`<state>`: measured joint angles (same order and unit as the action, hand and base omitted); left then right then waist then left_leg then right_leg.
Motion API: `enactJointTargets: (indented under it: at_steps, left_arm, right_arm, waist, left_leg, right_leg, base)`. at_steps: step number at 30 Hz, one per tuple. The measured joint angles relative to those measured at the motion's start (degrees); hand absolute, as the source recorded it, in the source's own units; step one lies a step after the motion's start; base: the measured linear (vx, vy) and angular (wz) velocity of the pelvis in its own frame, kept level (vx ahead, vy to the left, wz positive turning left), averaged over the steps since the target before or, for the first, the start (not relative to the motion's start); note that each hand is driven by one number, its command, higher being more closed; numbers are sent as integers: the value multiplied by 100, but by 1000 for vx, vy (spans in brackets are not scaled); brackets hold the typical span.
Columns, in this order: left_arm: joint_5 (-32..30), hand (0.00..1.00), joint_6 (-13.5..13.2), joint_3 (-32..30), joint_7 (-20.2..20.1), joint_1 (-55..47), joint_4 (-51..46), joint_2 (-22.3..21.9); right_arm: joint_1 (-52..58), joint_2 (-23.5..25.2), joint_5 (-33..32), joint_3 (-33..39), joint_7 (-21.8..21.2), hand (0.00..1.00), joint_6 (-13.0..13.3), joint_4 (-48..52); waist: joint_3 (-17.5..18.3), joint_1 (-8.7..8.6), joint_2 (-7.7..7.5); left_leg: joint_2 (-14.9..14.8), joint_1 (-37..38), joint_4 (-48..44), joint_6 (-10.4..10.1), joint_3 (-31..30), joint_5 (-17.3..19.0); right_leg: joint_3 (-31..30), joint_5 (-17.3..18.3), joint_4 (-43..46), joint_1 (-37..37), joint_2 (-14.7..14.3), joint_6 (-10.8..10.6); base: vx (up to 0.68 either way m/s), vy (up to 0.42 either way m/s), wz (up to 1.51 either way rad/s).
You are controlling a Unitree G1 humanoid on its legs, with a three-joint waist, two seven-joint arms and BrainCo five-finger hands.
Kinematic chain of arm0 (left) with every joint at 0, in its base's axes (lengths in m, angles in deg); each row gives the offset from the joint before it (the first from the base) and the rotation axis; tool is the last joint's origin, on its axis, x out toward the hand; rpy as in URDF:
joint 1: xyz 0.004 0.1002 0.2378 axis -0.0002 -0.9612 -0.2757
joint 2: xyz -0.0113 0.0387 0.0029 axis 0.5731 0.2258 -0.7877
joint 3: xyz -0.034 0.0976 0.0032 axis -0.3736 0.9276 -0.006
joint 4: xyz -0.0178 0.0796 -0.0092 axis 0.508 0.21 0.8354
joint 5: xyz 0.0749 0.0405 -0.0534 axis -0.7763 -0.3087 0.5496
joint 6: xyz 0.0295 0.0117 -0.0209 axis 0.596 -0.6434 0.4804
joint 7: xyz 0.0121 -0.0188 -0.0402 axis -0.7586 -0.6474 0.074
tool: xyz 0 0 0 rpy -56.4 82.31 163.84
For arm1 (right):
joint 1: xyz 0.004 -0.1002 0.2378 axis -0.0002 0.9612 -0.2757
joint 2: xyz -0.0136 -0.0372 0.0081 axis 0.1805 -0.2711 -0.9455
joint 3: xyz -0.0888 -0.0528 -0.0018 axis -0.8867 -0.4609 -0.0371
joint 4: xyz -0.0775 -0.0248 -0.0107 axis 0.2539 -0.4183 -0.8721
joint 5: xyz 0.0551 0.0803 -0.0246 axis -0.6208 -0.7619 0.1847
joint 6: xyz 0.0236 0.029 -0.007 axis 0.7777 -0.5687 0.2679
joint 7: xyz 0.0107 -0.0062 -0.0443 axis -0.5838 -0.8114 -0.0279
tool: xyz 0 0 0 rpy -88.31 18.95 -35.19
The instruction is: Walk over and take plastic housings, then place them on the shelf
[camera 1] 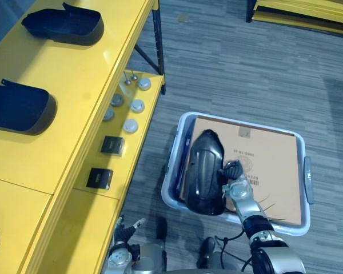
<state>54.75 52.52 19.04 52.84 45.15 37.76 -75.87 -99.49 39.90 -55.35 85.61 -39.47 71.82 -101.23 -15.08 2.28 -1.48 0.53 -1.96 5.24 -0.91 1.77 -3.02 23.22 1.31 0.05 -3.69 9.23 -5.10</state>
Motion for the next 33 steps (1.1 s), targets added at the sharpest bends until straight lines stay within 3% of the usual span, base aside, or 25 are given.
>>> enactJointTargets:
  at_steps: [4, 9, 17, 19, 26, 33]
  left_arm:
    - [0, 0, 2, 13, -7, -1, -45, -5]
    - [7, 0, 7, 132, -3, -18, -526, -12]
    - [2, 0, -85, 852, 13, -21, -2345, -112]
    - [-4, 0, -146, 978, 24, -77, -2972, -182]
    - [-384, 0, -497, 1583, 271, 207, -5069, -93]
    - [-1053, 0, -582, 2523, 250, 748, -5218, -59]
  right_arm:
    - [247, -33, -14, 54, 8, 100, -8, 327]
    - [689, 14, -80, 278, 203, 100, 14, 1527]
    - [1286, 33, -98, 461, 738, 100, 78, 2716]
    - [1370, 44, -85, 414, 780, 100, 78, 3035]
    - [1428, 23, 291, -37, 1011, 100, 292, 4262]
    - [1234, 31, 463, -867, 1015, 100, 411, 4626]
  waist:
    - [4, -15, -7]
    - [16, -146, -13]
    - [129, -189, -6]
    - [146, -297, -5]
    - [525, -412, 14]
    - [747, -452, 19]
  left_leg:
    - [12, 5, 0, -8, -6, -26]
    - [46, 3, 0, -6, -33, -98]
    - [73, -67, 4, 42, -257, -196]
    - [74, -67, 4, 59, -320, -221]
    - [76, -49, 3, 62, -312, -223]
    - [52, 60, 4, 63, -186, -223]
  right_leg:
    - [-5, 1, -3, -5, 4, -2]
    - [24, 3, -7, -29, 13, -6]
    - [136, 85, -25, -49, 30, -98]
    - [202, 93, -24, -86, 20, -89]
    - [184, 93, -29, -96, -2, -89]
    - [36, 92, -11, -126, -11, -86]
  base:
    - [-32, 1, -1]
    - [-24, 1, 4]
    - [-41, -5, 10]
    - [-19, -5, 14]
    - [-1, -1, 0]
    - [-18, 0, -9]
